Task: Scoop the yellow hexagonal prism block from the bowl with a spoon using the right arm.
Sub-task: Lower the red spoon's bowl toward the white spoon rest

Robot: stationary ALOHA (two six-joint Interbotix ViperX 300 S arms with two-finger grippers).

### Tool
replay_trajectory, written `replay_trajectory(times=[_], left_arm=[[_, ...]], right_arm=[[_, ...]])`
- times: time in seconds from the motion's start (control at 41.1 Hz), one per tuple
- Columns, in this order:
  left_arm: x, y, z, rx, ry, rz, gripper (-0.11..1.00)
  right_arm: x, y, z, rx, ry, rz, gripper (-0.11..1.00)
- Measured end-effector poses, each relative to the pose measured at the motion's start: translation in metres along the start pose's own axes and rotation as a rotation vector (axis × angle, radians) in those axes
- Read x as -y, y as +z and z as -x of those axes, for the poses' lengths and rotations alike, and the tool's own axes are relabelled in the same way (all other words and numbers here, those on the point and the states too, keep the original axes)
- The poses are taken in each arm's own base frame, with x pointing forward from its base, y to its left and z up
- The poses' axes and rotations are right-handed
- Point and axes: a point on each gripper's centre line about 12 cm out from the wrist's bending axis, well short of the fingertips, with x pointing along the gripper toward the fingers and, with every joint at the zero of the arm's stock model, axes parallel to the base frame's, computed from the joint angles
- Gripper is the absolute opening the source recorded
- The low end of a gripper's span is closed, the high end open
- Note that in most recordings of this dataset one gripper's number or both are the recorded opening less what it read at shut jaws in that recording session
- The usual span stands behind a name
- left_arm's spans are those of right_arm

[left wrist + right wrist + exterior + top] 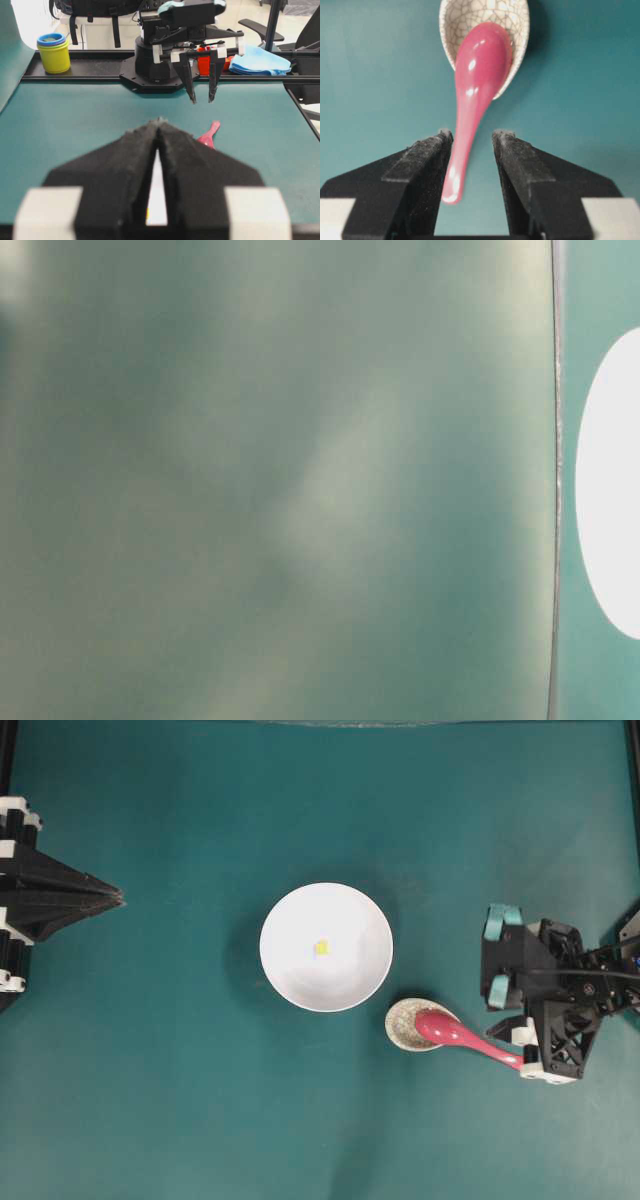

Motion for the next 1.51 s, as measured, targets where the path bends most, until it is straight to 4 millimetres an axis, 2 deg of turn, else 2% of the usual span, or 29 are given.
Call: replay_trajectory(times=[0.243, 0.462, 0.632, 0.973, 1.167, 1.507], left_arm=[[0.0, 0.0, 0.0, 0.0, -0.002, 0.0, 0.06], [0.0, 0.0, 0.0, 0.002, 0.0, 0.0, 0.06], [0.0, 0.001, 0.0, 0.008, 0.0, 0.0, 0.06], [0.0, 0.001, 0.0, 0.009, 0.0, 0.0, 0.06], [0.0, 0.001, 0.0, 0.008, 0.0, -0.001, 0.06], [0.0, 0.001, 0.0, 0.008, 0.0, 0.002, 0.06]], right_arm=[[-0.009, -0.005, -0.003, -0.02, 0.011, -0.184, 0.47], [-0.018, -0.019, -0.023, -0.095, -0.02, -0.241, 0.47], [-0.02, -0.024, -0.038, -0.122, -0.04, -0.234, 0.46], [-0.022, -0.031, -0.055, -0.093, -0.004, -0.224, 0.46], [-0.016, -0.041, -0.062, -0.106, -0.014, -0.222, 0.46], [-0.013, -0.043, -0.069, -0.095, -0.021, -0.182, 0.46]])
